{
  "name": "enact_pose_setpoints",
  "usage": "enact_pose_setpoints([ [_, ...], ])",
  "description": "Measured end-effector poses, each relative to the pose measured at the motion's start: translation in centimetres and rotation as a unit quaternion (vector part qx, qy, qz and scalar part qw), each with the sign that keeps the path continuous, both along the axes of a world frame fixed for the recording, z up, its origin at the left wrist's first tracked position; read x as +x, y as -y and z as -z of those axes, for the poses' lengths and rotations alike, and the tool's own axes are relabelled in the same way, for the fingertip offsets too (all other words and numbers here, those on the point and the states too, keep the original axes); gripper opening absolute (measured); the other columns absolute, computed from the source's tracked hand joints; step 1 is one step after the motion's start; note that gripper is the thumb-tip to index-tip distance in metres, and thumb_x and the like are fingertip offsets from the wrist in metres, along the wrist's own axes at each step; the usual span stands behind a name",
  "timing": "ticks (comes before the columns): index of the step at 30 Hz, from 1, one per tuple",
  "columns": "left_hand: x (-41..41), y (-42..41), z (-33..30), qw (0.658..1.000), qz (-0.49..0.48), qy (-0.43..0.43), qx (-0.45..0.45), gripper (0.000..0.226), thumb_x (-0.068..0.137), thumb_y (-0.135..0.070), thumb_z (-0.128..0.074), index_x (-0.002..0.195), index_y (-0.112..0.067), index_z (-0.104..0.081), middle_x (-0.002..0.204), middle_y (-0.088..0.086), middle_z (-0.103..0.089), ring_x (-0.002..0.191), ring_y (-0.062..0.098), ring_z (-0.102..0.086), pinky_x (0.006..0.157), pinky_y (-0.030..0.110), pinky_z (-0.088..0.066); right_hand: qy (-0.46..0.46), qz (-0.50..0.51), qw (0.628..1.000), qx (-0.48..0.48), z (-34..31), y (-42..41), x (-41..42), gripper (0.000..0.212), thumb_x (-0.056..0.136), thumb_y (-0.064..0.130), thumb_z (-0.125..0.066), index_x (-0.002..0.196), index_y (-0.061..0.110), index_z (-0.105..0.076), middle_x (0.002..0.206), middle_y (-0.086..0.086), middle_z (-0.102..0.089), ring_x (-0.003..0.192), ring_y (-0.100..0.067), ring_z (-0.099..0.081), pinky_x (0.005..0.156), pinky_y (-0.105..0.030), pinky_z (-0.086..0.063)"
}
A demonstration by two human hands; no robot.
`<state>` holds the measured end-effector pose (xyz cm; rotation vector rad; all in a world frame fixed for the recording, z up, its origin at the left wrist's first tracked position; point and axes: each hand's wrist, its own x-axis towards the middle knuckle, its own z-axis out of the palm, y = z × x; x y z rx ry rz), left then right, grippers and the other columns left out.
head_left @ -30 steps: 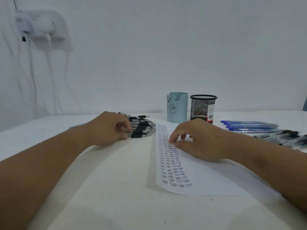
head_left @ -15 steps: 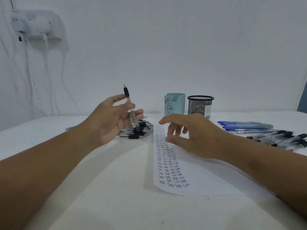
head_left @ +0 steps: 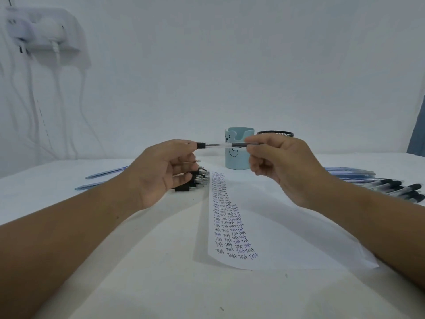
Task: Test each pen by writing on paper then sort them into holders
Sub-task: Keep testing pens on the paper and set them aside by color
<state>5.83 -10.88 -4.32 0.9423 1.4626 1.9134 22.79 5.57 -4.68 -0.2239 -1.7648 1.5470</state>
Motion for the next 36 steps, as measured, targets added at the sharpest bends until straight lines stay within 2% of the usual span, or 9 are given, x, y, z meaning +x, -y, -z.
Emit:
enact_pose_setpoints([
  [4,0.6,-0.3,0.8,0.987,-0.024,-0.141,-0.067,0.005,0.081,-0.014,-0.079,0.078,-0.014,-0.074,0.079,0.008,-0.072,0.072,0.019,-0.066,0.064,0.026,-0.053,-0.005,-0.102,0.983,-0.151,-0.7,0.2,0.2,0.024,0.090,0.031,-0.062,0.102,0.011,-0.069,0.074,-0.005,-0.067,0.058,-0.018,-0.061,0.058,-0.025,-0.054],
  [8,1.4,-0.7,1.2,0.981,-0.021,-0.178,-0.072,0.005,0.088,-0.009,-0.072,0.086,-0.009,-0.076,0.081,0.009,-0.075,0.072,0.015,-0.067,0.067,0.024,-0.053,0.023,-0.182,0.959,-0.214,-1.2,0.1,0.7,0.047,0.103,0.046,-0.038,0.111,0.013,-0.070,0.084,-0.013,-0.074,0.057,-0.023,-0.067,0.053,-0.027,-0.056],
  [15,1.5,-0.5,1.4,0.982,-0.029,-0.179,-0.052,0.008,0.085,-0.006,-0.073,0.080,-0.008,-0.077,0.078,0.013,-0.073,0.075,0.022,-0.063,0.075,0.030,-0.054,0.018,-0.207,0.953,-0.220,-1.1,0.0,0.8,0.037,0.103,0.031,-0.038,0.100,0.012,-0.069,0.086,-0.021,-0.074,0.062,-0.025,-0.070,0.057,-0.029,-0.059],
  [21,2.5,-1.1,1.3,0.976,-0.043,-0.206,-0.050,0.006,0.087,-0.013,-0.075,0.082,-0.012,-0.079,0.084,0.011,-0.077,0.083,0.025,-0.065,0.094,0.049,-0.052,0.036,-0.192,0.969,-0.151,-0.5,0.3,0.1,0.072,0.080,0.071,-0.047,0.113,0.010,-0.066,0.084,-0.014,-0.070,0.063,-0.027,-0.065,0.062,-0.032,-0.056],
  [24,2.1,-1.0,1.5,0.964,-0.015,-0.252,-0.088,0.007,0.088,-0.018,-0.075,0.094,-0.017,-0.078,0.092,0.004,-0.079,0.093,0.019,-0.070,0.092,0.035,-0.050,0.041,-0.118,0.989,-0.078,0.2,0.6,-0.7,0.033,0.075,0.035,-0.075,0.092,0.011,-0.060,0.071,-0.005,-0.057,0.054,-0.016,-0.056,0.057,-0.025,-0.051],
  [28,0.3,-0.4,1.9,0.892,-0.023,-0.414,-0.178,0.026,0.083,-0.038,-0.078,0.108,-0.035,-0.073,0.101,-0.021,-0.073,0.096,0.004,-0.066,0.083,0.015,-0.049,0.017,-0.002,0.993,-0.113,0.9,-0.8,-1.4,0.036,0.081,-0.010,-0.070,0.077,0.015,-0.045,0.067,-0.008,-0.047,0.044,-0.014,-0.036,0.044,-0.022,-0.036],
  [32,-0.7,-0.2,2.2,0.806,-0.001,-0.529,-0.268,0.039,0.064,-0.071,-0.075,0.097,-0.051,-0.073,0.100,-0.034,-0.063,0.100,-0.004,-0.059,0.094,0.023,-0.047,0.093,-0.013,0.992,-0.083,1.1,-1.0,-1.4,0.005,0.093,0.008,-0.059,0.089,0.005,-0.062,0.067,-0.013,-0.055,0.048,-0.022,-0.050,0.045,-0.025,-0.041],
  [34,-0.8,-0.3,2.2,0.795,0.018,-0.538,-0.279,0.043,0.059,-0.076,-0.069,0.095,-0.053,-0.071,0.097,-0.036,-0.061,0.099,-0.001,-0.058,0.098,0.031,-0.048,0.166,-0.055,0.983,-0.052,1.3,-0.8,-1.5,0.018,0.095,0.015,-0.057,0.097,0.000,-0.067,0.070,-0.015,-0.064,0.053,-0.023,-0.057,0.040,-0.024,-0.038],
  [36,-0.9,-0.5,2.1,0.795,0.025,-0.539,-0.278,0.039,0.062,-0.074,-0.072,0.094,-0.053,-0.071,0.096,-0.033,-0.061,0.097,0.001,-0.059,0.098,0.034,-0.049,0.207,-0.061,0.976,0.001,1.5,-0.3,-1.6,0.012,0.091,0.011,-0.063,0.083,0.002,-0.067,0.070,-0.014,-0.066,0.050,-0.021,-0.053,0.038,-0.021,-0.031],
])
